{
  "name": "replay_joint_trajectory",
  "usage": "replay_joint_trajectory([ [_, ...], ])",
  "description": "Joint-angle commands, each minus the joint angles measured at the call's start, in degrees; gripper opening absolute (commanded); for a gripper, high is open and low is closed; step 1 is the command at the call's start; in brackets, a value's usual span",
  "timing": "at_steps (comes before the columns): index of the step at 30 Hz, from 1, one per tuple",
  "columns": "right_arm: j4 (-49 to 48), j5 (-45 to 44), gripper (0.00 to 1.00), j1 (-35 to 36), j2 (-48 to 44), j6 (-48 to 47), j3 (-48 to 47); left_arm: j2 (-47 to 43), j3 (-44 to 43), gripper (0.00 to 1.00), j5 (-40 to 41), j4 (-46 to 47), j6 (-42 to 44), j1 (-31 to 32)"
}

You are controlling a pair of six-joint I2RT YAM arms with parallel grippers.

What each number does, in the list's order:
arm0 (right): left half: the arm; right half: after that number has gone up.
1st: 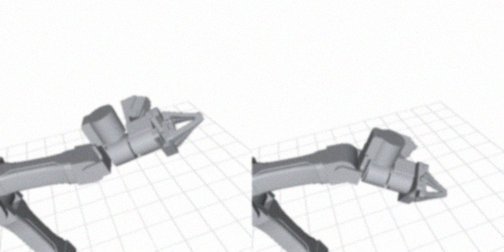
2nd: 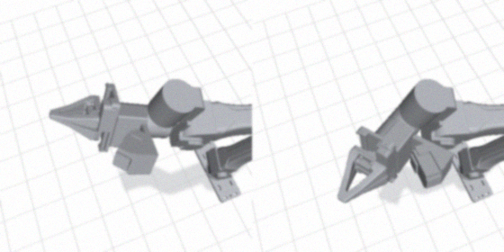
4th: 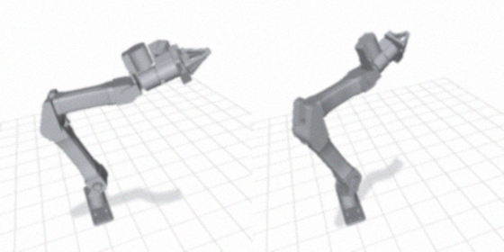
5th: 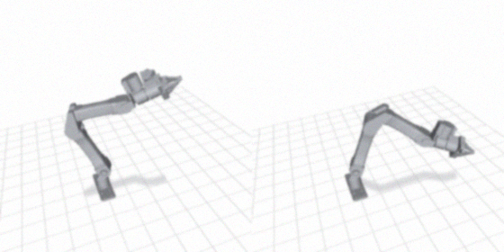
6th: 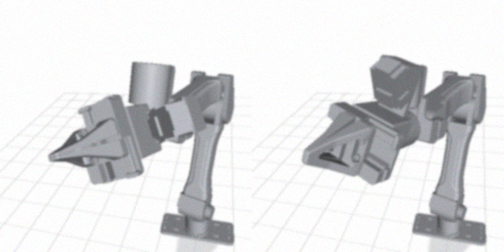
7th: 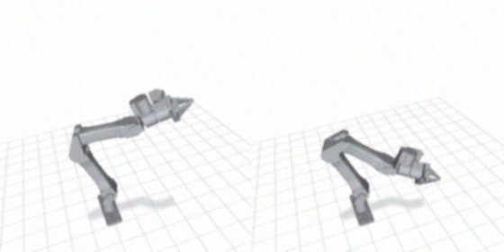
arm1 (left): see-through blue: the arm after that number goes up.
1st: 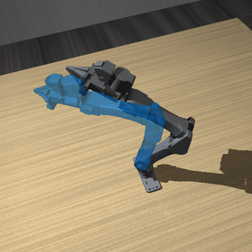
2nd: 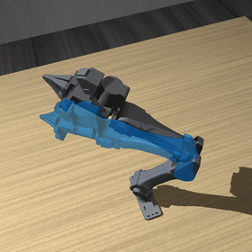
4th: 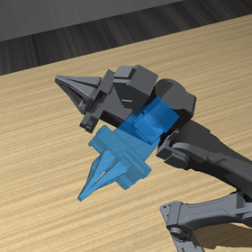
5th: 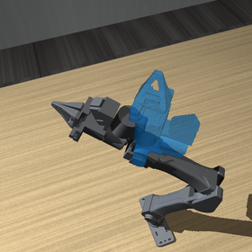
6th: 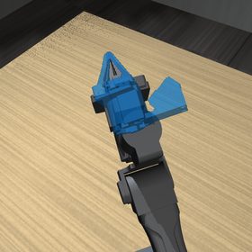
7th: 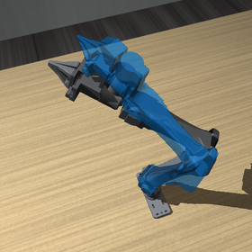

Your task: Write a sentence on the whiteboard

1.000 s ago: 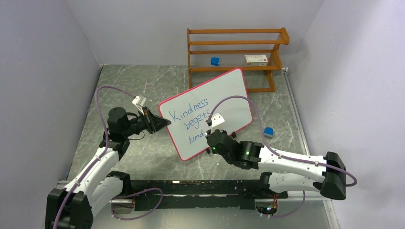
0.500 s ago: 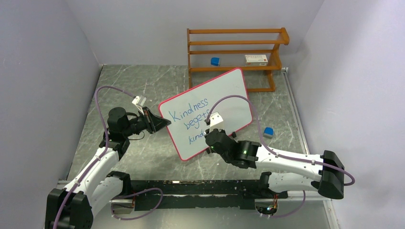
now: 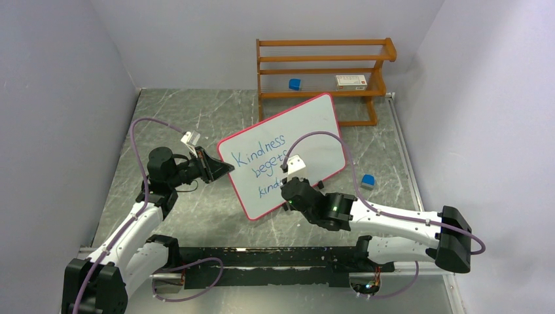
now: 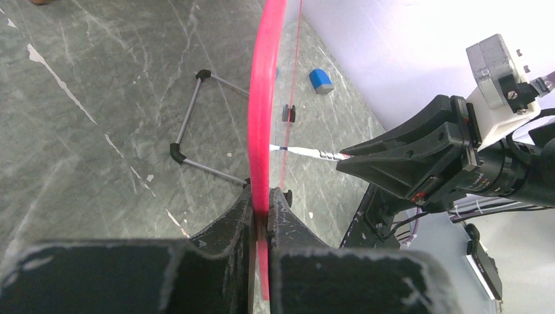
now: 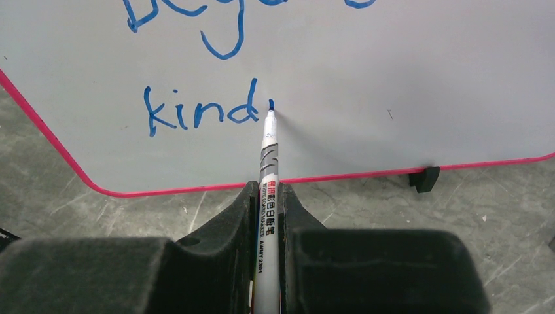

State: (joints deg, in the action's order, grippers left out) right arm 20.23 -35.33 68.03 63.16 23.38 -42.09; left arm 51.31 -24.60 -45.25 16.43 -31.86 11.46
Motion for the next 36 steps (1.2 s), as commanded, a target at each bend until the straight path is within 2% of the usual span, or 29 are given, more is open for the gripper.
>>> replay_joint_trajectory([
  [1,1.6,0.7,0.00,-0.4,-0.3,1.3,0.9,-0.1,-1.6,0.05,1.6,-0.9,0.9,0.3],
  [36,-2.5,-3.4,0.00,-1.1,-0.7,-0.1,0.2,-0.1,-1.4,0.05,1.5,-0.9,0.9,0.3],
])
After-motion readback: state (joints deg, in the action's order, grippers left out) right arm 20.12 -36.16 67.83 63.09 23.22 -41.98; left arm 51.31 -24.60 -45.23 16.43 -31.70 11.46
